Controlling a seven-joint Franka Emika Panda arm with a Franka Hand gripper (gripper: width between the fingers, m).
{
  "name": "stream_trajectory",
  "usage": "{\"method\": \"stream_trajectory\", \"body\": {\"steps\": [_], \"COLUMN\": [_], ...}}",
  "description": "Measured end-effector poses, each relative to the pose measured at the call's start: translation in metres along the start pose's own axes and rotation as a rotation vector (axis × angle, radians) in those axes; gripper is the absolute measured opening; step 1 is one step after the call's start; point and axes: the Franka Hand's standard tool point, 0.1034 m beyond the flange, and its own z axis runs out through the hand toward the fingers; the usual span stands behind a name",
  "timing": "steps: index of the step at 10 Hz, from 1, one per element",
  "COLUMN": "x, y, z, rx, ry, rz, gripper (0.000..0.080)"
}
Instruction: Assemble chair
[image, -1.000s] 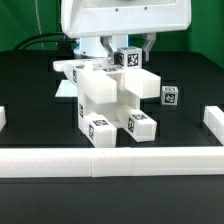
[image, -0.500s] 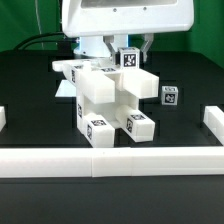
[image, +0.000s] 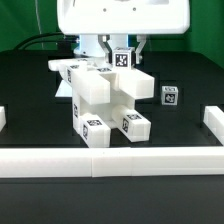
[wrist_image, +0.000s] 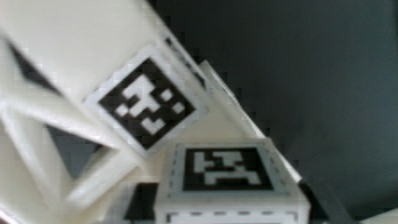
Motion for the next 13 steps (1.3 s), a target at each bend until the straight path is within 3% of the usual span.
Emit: {"method": "stream_trajectory", "body": {"steps": [10,11,12,13], "x": [0.0015,0.0013,0.0013,0.0010], "y": [-0.0017,-0.0015,-0.0014,-0.0019], "z": [-0.0006,-0.0003,-0.0001,-0.0001], "rx": [0.032,0.031,0.031,0.029], "ry": [-0.004,-0.004,-0.004,-0.006], "rz": [0.533,0.531,0.525,0.498], "gripper": [0.0266,0.0298,0.0435,0.0435]}}
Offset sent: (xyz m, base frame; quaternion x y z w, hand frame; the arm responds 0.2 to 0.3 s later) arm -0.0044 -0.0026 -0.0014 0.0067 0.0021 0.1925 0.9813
